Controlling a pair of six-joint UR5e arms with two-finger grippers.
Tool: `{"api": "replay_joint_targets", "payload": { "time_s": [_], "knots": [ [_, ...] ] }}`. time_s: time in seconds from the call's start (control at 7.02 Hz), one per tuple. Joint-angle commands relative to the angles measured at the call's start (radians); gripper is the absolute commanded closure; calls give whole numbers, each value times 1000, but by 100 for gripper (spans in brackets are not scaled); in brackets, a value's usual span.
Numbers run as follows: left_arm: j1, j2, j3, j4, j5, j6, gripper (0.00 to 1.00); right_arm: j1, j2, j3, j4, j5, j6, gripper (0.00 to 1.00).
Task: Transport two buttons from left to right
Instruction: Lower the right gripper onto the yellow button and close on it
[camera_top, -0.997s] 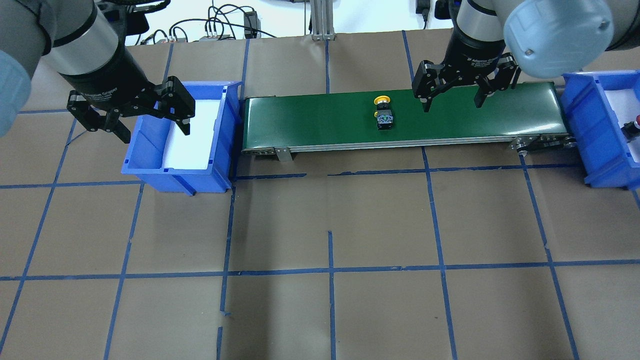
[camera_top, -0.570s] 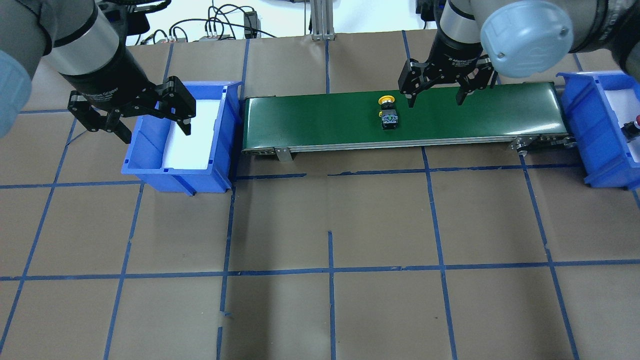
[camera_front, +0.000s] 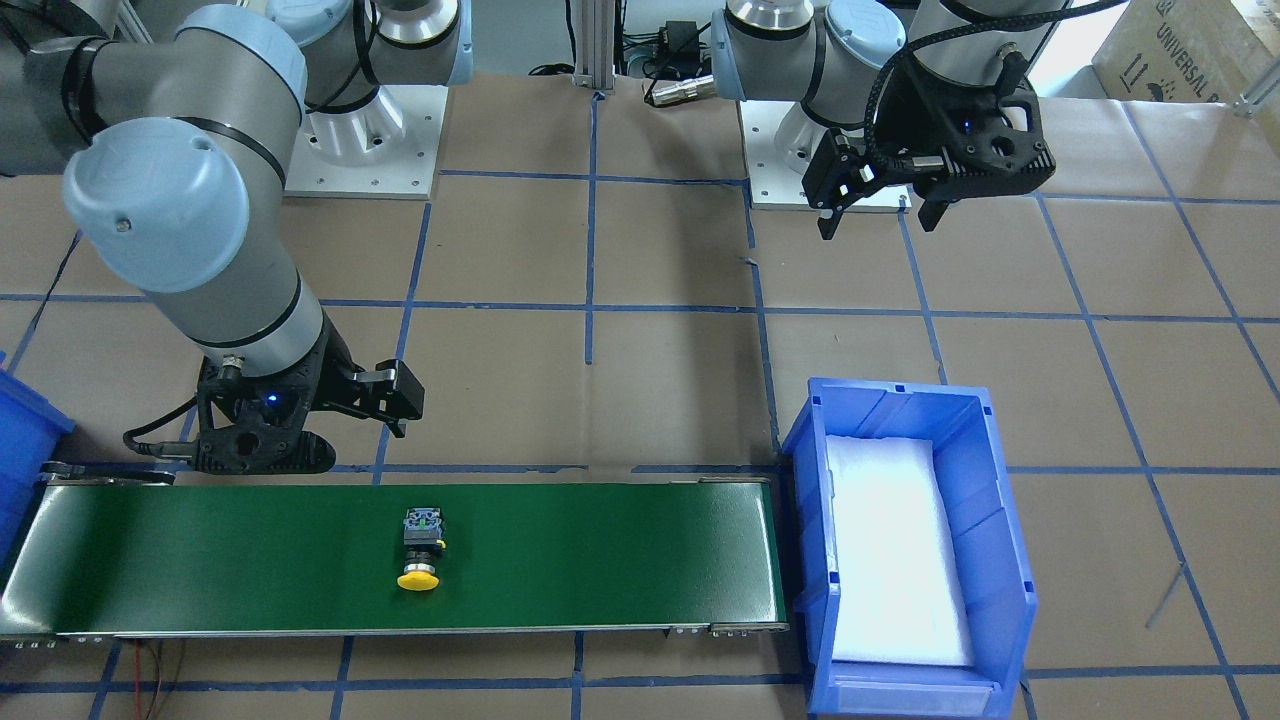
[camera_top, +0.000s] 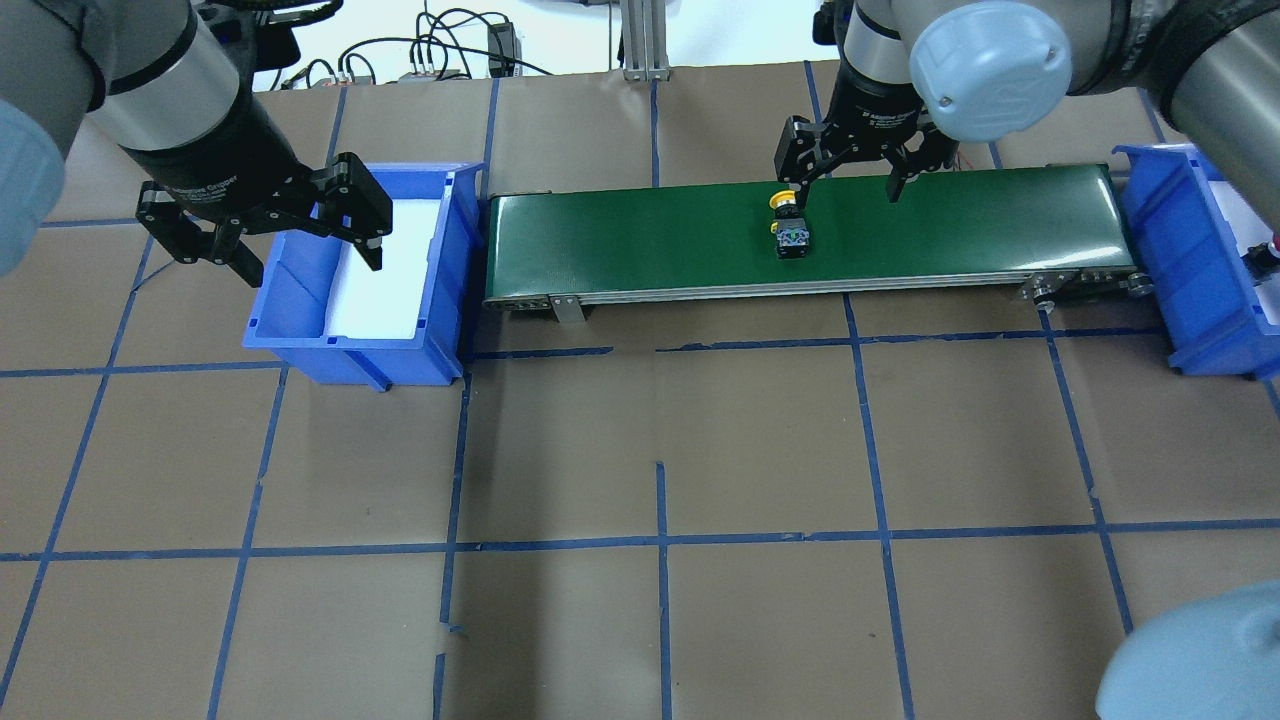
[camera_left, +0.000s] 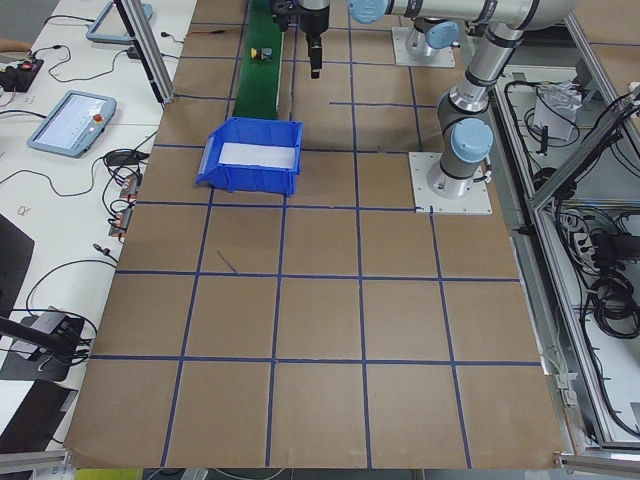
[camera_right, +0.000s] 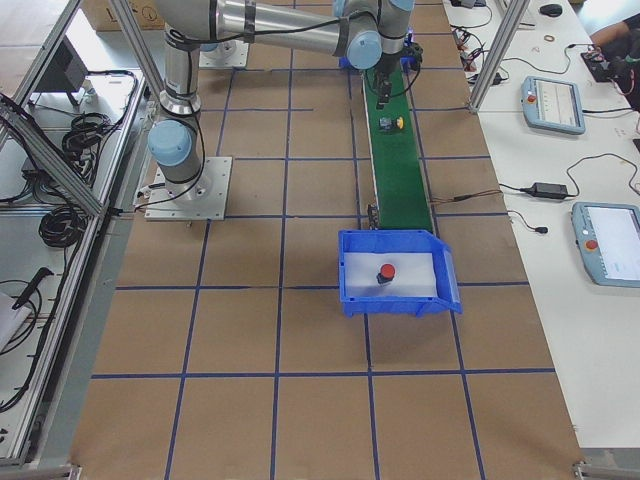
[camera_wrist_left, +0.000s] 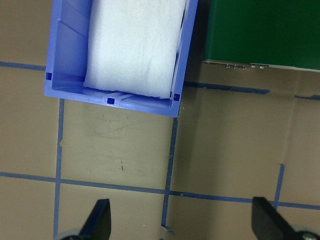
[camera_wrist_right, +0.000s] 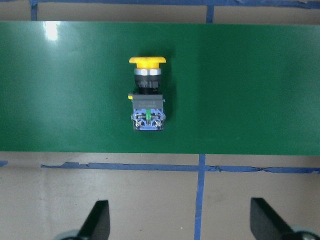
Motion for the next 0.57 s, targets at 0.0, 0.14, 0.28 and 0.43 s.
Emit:
{"api": "replay_joint_targets", "payload": {
  "time_s": [0.0, 0.14, 0.28, 0.43],
  "knots": [
    [0, 0, 0, 0, 0, 0, 0, 5, 106, -1, -147, -1, -10, 2],
    [0, 0, 0, 0, 0, 0, 0, 5, 125, 1, -158, -4, -12, 2],
    [0, 0, 0, 0, 0, 0, 0, 5, 158, 10, -185, -15, -12, 3],
    [0, 0, 0, 0, 0, 0, 0, 5, 172, 16, -204, -24, -9, 3]
  ]
}}
